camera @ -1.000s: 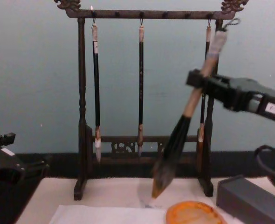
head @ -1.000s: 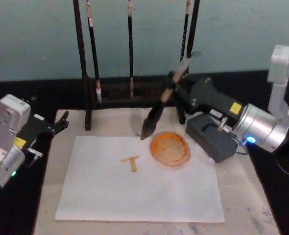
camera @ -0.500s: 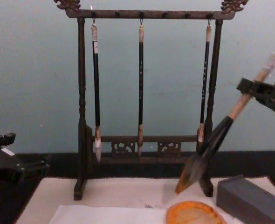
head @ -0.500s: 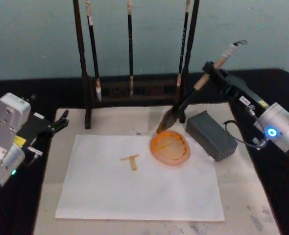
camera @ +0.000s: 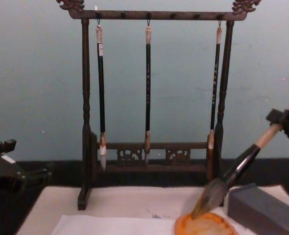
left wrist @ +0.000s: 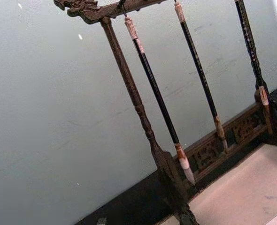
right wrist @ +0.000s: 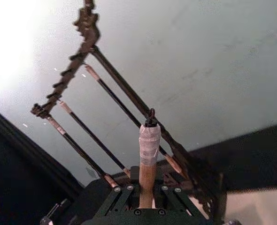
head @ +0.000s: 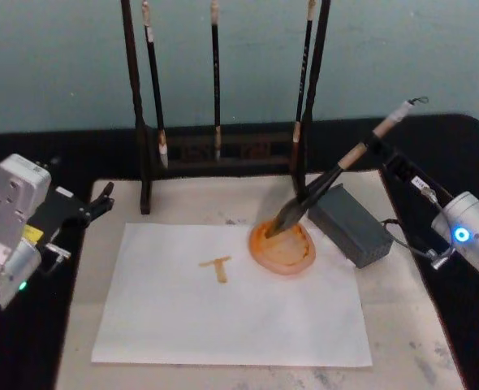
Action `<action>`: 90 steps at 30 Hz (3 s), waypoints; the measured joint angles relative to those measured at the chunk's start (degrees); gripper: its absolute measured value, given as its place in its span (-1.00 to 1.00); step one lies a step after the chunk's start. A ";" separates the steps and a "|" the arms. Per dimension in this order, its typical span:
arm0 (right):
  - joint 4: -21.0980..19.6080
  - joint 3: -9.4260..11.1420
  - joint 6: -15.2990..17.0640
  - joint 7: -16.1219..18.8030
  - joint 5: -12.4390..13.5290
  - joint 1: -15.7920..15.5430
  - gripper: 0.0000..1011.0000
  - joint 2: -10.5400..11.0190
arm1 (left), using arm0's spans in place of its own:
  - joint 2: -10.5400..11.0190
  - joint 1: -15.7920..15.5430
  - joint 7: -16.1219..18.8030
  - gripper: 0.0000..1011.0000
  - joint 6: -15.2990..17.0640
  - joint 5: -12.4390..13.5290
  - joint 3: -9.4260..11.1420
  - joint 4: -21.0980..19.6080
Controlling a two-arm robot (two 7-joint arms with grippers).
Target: Pick up the brush from the inkstone, write on the paper, then place the brush back to its original position.
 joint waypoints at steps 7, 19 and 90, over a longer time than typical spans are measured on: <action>0.86 -0.16 0.72 -2.11 2.18 -0.26 -0.68 0.09 | 0.00 0.00 0.00 1.00 0.00 0.00 0.00 0.00; 2.69 -1.31 0.78 -3.72 4.07 0.62 -0.68 0.31 | 0.00 0.00 0.00 1.00 0.00 0.00 0.00 0.00; 7.68 -5.37 -1.98 -7.44 11.63 2.21 -0.68 -0.55 | 0.00 0.00 0.00 1.00 0.00 0.00 0.00 0.00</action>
